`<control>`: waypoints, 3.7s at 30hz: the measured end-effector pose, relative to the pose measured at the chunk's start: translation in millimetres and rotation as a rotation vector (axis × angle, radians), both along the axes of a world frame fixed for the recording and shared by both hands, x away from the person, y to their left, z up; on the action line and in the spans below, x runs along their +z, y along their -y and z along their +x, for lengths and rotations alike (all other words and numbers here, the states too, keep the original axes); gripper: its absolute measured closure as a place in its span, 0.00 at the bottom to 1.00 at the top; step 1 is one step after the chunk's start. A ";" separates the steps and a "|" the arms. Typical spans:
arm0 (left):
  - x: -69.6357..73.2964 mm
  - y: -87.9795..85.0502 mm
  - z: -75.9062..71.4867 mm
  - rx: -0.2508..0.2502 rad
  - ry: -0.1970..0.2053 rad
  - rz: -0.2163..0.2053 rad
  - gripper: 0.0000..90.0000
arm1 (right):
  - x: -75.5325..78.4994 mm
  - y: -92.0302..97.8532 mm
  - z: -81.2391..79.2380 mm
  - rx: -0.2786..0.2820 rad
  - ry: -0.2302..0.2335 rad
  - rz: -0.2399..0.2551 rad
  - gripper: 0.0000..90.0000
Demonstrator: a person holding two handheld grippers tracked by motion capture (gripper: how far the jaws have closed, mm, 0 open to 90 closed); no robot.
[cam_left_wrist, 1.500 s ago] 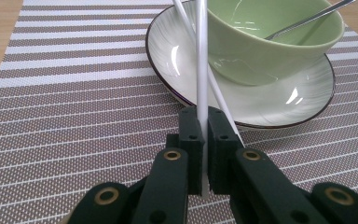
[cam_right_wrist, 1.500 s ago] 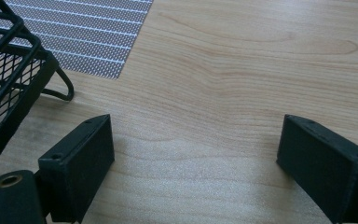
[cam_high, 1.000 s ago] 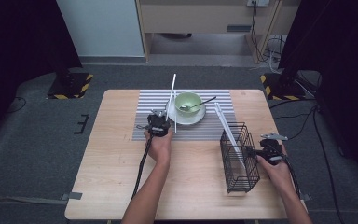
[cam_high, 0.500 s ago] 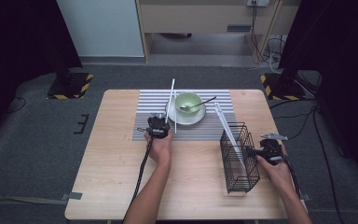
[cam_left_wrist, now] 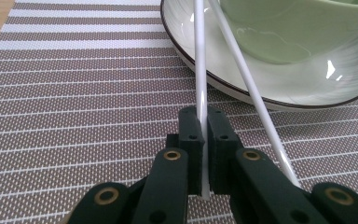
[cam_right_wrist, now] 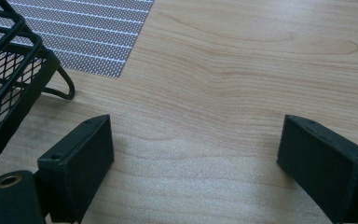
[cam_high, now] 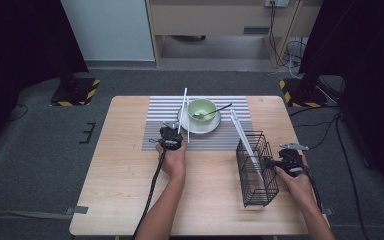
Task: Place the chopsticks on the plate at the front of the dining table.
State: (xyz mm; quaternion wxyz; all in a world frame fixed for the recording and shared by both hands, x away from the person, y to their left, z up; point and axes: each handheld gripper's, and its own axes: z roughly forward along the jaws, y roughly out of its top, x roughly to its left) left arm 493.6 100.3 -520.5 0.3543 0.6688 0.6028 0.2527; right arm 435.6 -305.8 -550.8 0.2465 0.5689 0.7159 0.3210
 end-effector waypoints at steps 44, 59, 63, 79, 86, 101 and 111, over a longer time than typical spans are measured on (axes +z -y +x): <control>-8.3 -0.8 -7.6 0.030 0.026 -0.019 0.95 | 0.0 -0.4 0.1 -0.002 -0.001 0.001 0.11; -10.5 0.0 -7.0 0.029 0.019 -0.022 0.95 | 0.0 -0.3 0.1 -0.002 -0.001 0.002 0.11; -11.0 0.0 -6.8 0.031 0.017 -0.024 0.95 | 0.0 -0.4 0.2 -0.003 -0.001 0.001 0.11; -10.8 1.2 -7.2 0.031 0.017 -0.029 0.95 | 0.0 -0.3 0.3 -0.002 -0.001 -0.001 0.11; -11.7 2.7 -7.1 0.034 0.016 -0.037 0.91 | 0.0 -0.4 0.4 -0.002 -0.001 -0.001 0.11; -12.1 6.5 -7.5 0.018 0.016 -0.057 0.93 | -0.1 -0.6 0.8 -0.002 -0.001 0.000 0.11; -11.6 6.1 -4.8 0.019 0.017 -0.069 0.94 | 0.0 -0.7 1.0 -0.002 -0.002 0.001 0.11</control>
